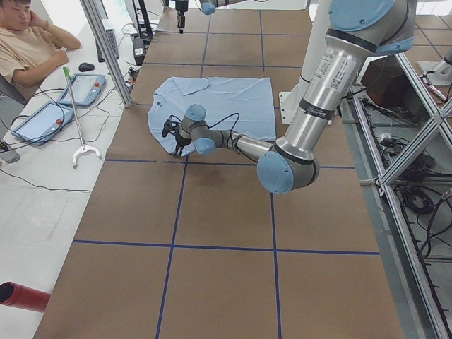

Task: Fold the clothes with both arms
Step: 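Move the left gripper toward the sleeve nearest it while the right gripper withdraws, then fold the sleeve nearest the left gripper inward onto the shirt body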

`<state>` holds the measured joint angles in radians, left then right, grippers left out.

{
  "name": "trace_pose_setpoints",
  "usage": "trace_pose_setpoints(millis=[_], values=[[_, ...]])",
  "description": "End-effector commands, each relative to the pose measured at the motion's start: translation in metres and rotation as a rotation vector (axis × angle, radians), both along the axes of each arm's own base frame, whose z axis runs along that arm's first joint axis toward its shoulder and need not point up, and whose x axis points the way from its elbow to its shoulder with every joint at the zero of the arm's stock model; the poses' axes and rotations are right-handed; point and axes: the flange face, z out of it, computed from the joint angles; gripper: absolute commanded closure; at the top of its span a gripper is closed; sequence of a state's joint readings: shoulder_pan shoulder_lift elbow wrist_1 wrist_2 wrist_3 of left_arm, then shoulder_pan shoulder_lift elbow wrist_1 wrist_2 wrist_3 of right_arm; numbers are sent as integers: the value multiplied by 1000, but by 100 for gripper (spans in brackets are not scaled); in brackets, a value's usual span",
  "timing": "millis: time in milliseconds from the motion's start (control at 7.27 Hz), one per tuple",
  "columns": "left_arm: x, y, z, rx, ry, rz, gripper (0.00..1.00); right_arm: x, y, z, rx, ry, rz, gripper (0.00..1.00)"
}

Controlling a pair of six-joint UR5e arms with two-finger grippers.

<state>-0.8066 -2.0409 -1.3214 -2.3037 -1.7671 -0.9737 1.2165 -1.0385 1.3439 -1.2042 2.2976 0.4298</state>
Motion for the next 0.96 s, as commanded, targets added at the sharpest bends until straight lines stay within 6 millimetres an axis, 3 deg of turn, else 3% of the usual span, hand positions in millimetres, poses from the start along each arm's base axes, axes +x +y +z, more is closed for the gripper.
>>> trace_pose_setpoints(millis=[0, 275, 688, 826], values=[[16, -1, -72, -36, -24, 7, 100, -3, 1, 0, -1, 1, -3, 0], [87, 22, -160, -123, -57, 11, 100, -4, 1, 1, -7, 0, -1, 0], [154, 2, -185, -172, -93, 16, 100, -15, 3, -1, -4, 4, -10, 0], [160, -2, -184, -168, -90, 15, 100, -17, 4, 0, -4, 5, -12, 0]])
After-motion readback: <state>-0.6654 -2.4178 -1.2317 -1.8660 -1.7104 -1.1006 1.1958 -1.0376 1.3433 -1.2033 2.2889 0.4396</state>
